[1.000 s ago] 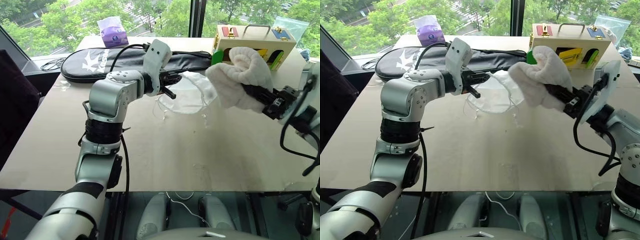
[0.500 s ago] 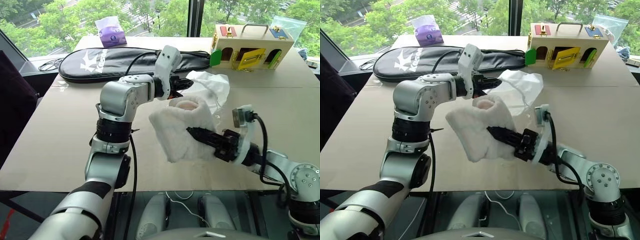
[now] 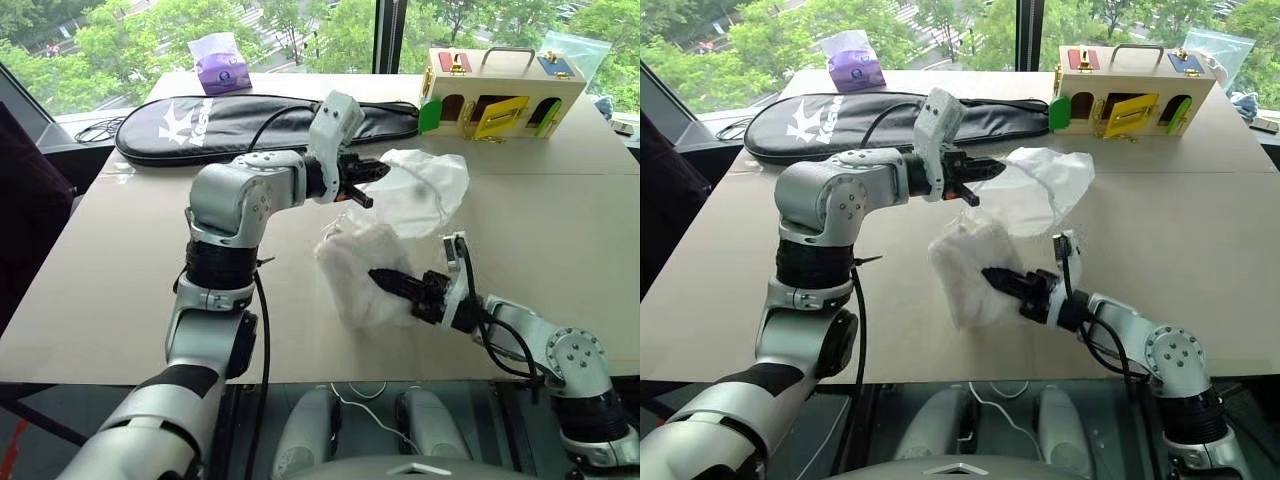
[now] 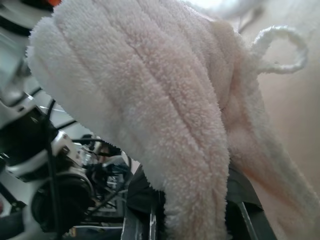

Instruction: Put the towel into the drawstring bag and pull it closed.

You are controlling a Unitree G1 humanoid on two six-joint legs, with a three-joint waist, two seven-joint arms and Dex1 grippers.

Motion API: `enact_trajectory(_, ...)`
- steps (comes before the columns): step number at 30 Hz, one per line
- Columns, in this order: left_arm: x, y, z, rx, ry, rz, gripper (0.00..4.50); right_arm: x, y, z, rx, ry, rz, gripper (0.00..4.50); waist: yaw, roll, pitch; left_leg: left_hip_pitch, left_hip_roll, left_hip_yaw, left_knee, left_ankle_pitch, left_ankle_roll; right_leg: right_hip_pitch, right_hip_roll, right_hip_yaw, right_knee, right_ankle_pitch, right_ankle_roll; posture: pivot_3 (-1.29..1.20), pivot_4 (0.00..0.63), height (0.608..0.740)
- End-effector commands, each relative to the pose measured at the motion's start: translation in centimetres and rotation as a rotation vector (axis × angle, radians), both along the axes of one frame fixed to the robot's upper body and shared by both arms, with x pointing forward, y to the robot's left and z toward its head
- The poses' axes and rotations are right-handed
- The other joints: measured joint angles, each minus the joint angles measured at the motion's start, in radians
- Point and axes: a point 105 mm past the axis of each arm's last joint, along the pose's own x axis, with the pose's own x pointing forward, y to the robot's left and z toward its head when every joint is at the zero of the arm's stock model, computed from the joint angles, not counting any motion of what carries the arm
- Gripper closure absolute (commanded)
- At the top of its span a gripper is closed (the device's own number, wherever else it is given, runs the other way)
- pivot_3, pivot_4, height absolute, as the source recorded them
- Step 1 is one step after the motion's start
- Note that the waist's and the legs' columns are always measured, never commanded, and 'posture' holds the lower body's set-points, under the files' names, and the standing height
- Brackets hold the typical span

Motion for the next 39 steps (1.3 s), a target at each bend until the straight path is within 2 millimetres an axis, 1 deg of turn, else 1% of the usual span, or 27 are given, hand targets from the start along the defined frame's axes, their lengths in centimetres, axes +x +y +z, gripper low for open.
enact_trajectory(1,-0.8,-0.2,0.7,0.016,-0.058,-0.050,4.50,-0.1,-0.4,3.1,0.135,-0.064,0.002,4.47,0.000,0.000,0.000,0.000,0.000,0.000,0.000,0.000,0.000,0.000,0.000,0.000,0.000,0.000,0.000,0.00,0.150,0.740)
enact_trajectory(6,-0.8,-0.2,0.6,0.017,-0.058,-0.056,4.50,0.4,-0.7,2.8,0.166,-0.014,-0.027,4.47,0.000,-0.001,0.001,0.000,0.000,0.000,0.000,0.000,0.000,0.000,0.000,0.000,0.000,0.000,0.000,0.00,0.150,0.740)
enact_trajectory(9,-1.0,-0.3,0.7,0.010,-0.054,-0.067,4.50,1.1,-0.9,2.0,0.162,0.038,-0.068,4.47,0.000,-0.001,0.001,0.000,0.000,0.000,0.000,0.000,0.000,0.000,0.000,0.000,0.000,0.000,0.000,0.00,0.150,0.740)
enact_trajectory(14,-1.2,-0.2,0.6,0.010,-0.047,-0.075,4.50,2.4,-1.9,0.9,0.201,0.152,-0.165,4.47,0.000,-0.001,0.001,0.000,0.000,0.000,0.000,0.000,0.000,0.000,0.000,0.000,0.000,0.000,0.000,0.00,0.150,0.740)
enact_trajectory(18,-1.6,-0.2,0.4,0.009,-0.037,-0.095,4.50,3.6,-2.5,1.2,0.325,0.208,-0.251,4.47,0.000,-0.001,0.001,0.000,0.000,0.000,0.000,0.000,0.000,0.000,0.000,0.001,0.001,0.000,0.000,0.00,0.150,0.740)
enact_trajectory(25,-2.3,-0.3,0.0,0.018,-0.029,-0.120,4.50,5.1,-3.0,2.1,0.471,0.288,-0.345,4.47,-0.002,-0.001,0.001,0.000,0.000,0.001,0.000,0.000,0.000,-0.001,0.000,0.001,0.001,0.000,0.000,0.00,0.150,0.740)
enact_trajectory(28,-2.4,-0.3,-0.1,0.018,-0.037,-0.123,4.50,4.4,-1.9,1.5,0.392,0.291,-0.280,4.47,-0.001,-0.001,0.001,0.000,0.000,0.001,0.000,0.000,0.000,-0.001,0.000,0.001,0.001,0.000,0.000,0.00,0.150,0.740)
enact_trajectory(30,-2.5,-0.5,-0.1,0.017,-0.041,-0.128,4.50,4.2,-1.4,1.4,0.384,0.302,-0.260,4.47,-0.001,-0.001,0.001,0.000,0.000,0.001,0.000,0.000,0.000,-0.001,0.000,0.001,0.001,0.000,0.000,0.00,0.150,0.740)
enact_trajectory(33,-2.7,-0.7,0.0,0.012,-0.051,-0.144,4.50,4.2,-1.2,1.2,0.383,0.322,-0.260,4.47,-0.003,-0.001,0.001,0.000,0.000,0.001,0.000,0.000,0.000,-0.002,0.000,0.001,0.001,0.000,0.000,0.00,0.150,0.740)
enact_trajectory(36,-3.0,-0.7,-0.1,0.014,-0.046,-0.160,4.50,5.2,-2.3,1.8,0.481,0.343,-0.329,4.47,-0.004,0.000,0.001,0.000,0.000,0.001,-0.001,0.000,0.000,-0.002,0.000,0.001,0.001,0.000,0.000,0.00,0.150,0.740)
enact_trajectory(39,-3.1,-0.5,-0.5,0.023,-0.037,-0.159,4.50,6.2,-4.4,3.0,0.603,0.317,-0.410,4.47,-0.004,0.000,0.001,0.000,0.000,0.001,-0.001,0.000,0.000,-0.002,0.000,0.002,0.001,0.000,0.000,0.00,0.150,0.740)
